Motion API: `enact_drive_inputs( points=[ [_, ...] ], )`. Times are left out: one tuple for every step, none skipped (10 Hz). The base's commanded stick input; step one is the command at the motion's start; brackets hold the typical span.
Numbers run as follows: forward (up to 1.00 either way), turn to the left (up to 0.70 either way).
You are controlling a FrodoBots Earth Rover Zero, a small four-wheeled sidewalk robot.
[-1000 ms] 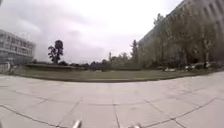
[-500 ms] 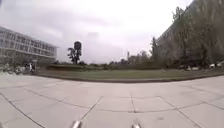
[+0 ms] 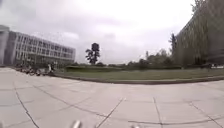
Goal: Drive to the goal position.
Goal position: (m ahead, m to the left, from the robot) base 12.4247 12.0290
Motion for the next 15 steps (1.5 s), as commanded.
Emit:
enact_drive_inputs(
  points=[
    [0.7, 0.35],
    [0.7, 0.35],
    [0.7, 0.35],
    [0.7, 0.35],
    [0.7, 0.35],
    [0.7, 0.35],
    [0.7, 0.35],
    [0.7, 0.35],
    [0.7, 0.35],
    [0.7, 0.28],
    [0.7, 0.19],
    [0.7, 0.08],
    [0.7, 0.01],
    [0.7, 0.0],
    [0.7, 0.0]
  ],
)
